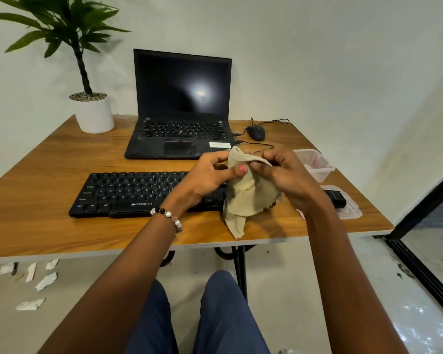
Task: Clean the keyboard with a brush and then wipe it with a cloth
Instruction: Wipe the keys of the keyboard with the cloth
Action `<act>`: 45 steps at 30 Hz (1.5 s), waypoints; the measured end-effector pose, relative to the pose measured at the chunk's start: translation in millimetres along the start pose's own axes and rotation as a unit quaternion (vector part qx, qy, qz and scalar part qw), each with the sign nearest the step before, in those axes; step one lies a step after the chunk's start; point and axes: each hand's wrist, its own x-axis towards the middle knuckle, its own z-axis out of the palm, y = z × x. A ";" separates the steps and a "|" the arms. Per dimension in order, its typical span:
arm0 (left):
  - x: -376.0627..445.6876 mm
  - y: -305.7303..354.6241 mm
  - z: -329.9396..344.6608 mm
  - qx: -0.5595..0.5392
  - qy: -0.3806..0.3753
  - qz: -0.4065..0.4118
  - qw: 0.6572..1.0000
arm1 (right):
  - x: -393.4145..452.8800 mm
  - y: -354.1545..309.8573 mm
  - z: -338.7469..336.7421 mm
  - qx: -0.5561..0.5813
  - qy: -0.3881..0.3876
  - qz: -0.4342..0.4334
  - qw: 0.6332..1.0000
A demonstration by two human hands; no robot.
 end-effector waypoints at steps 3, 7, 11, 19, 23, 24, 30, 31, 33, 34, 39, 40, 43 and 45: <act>-2.2 3.3 -2.7 -0.006 0.011 -0.014 1.000 | 4.6 -7.8 -7.5 -0.081 0.024 -0.010 0.996; -3.2 1.5 -1.7 -0.015 0.065 -0.036 0.997 | 13.1 -6.4 -9.1 -0.151 0.061 -0.043 0.986; 0.5 2.4 -0.8 -0.056 0.128 -0.045 0.989 | 17.9 5.0 -6.8 -0.048 0.065 0.001 0.997; 9.7 4.2 -3.1 -0.101 0.217 -0.092 0.967 | 16.0 7.0 0.6 0.157 0.083 0.056 0.983; 6.5 5.5 -5.2 -0.201 0.200 -0.125 0.951 | 23.9 16.7 0.7 0.238 0.082 0.180 0.951; 4.9 6.3 -5.4 -0.223 0.192 -0.136 0.946 | 23.7 22.1 1.5 0.226 0.073 0.209 0.949; 6.9 8.3 -15.6 -0.224 0.193 -0.161 0.942 | 13.4 46.0 8.0 0.252 0.021 0.263 0.931; 7.8 10.1 -16.7 -0.221 0.185 -0.164 0.943 | 12.9 48.4 8.2 0.280 0.024 0.263 0.923; 8.4 15.1 -18.4 -0.223 0.170 -0.166 0.946 | 11.8 53.3 11.1 0.330 0.034 0.260 0.907; 8.9 17.6 -19.6 -0.229 0.166 -0.163 0.945 | 11.6 55.8 13.1 0.355 0.040 0.254 0.899; 11.5 23.5 -21.0 -0.253 0.176 -0.094 0.947 | 6.0 60.0 22.5 0.553 0.072 0.210 0.803; 11.6 22.5 -19.9 -0.230 0.190 -0.075 0.952 | 5.4 59.8 24.4 0.572 0.080 0.213 0.788; 9.7 17.8 -16.4 -0.187 0.213 -0.026 0.959 | 3.2 58.3 33.8 0.502 0.108 0.236 0.825; 7.6 18.2 -13.8 -0.207 0.202 -0.010 0.957 | 4.4 58.4 39.3 0.447 0.118 0.227 0.857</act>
